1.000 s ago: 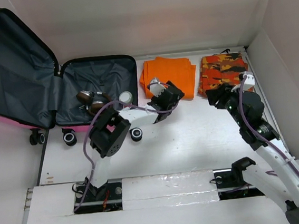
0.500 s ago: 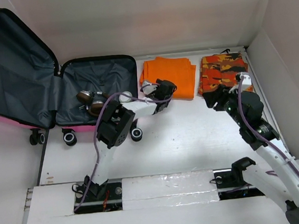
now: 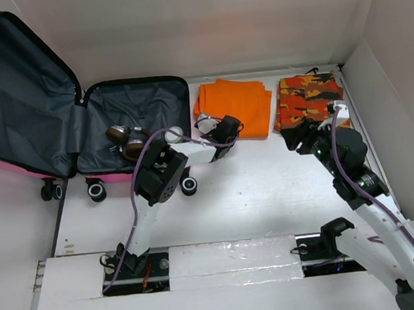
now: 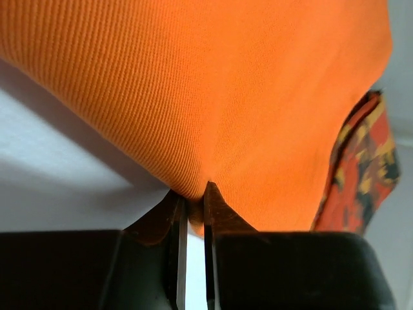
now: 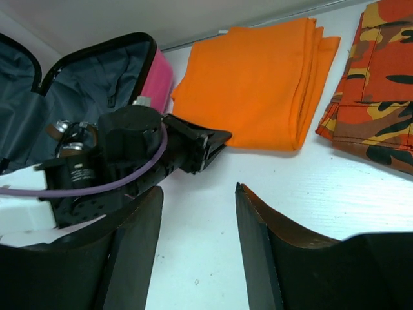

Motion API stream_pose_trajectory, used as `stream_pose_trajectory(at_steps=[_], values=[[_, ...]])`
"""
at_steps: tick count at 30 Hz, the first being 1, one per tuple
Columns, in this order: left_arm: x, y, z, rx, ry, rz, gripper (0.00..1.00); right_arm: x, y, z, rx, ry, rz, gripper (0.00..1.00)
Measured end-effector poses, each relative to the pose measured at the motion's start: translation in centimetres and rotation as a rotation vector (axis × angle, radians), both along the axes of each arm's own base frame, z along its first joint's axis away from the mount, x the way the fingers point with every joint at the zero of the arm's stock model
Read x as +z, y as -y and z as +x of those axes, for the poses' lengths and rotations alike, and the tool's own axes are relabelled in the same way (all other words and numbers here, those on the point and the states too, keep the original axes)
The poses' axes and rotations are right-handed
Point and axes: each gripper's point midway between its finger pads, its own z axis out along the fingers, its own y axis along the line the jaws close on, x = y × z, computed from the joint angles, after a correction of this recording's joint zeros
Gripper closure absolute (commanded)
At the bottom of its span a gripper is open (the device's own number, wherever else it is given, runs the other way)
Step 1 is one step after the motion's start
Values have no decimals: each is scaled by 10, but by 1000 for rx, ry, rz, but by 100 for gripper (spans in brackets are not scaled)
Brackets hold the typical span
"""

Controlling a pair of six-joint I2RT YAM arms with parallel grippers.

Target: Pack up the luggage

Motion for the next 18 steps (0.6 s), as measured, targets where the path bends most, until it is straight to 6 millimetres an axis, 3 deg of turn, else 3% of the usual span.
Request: stream_pose_trajectory(at_steps=[4, 5, 6, 7, 11, 16, 18], values=[[-1, -22, -32, -47, 4, 109, 100, -3, -2, 2, 7, -10, -5, 45], [-1, -29, -41, -55, 2, 136, 90, -4, -2, 2, 8, -12, -6, 45], [-2, -35, -51, -63, -4, 154, 90, -4, -3, 3, 9, -12, -5, 45], [-1, -40, -58, -69, -4, 173, 70, -4, -3, 3, 12, -13, -5, 45], [4, -53, -70, -66, -1, 234, 37, -7, -8, 6, 26, -21, -7, 45], [8, -55, -67, -51, 0, 218, 37, -13, -19, 4, 58, -41, -16, 45], [7, -53, -63, -44, -6, 202, 43, -14, -21, 3, 65, -42, -17, 45]])
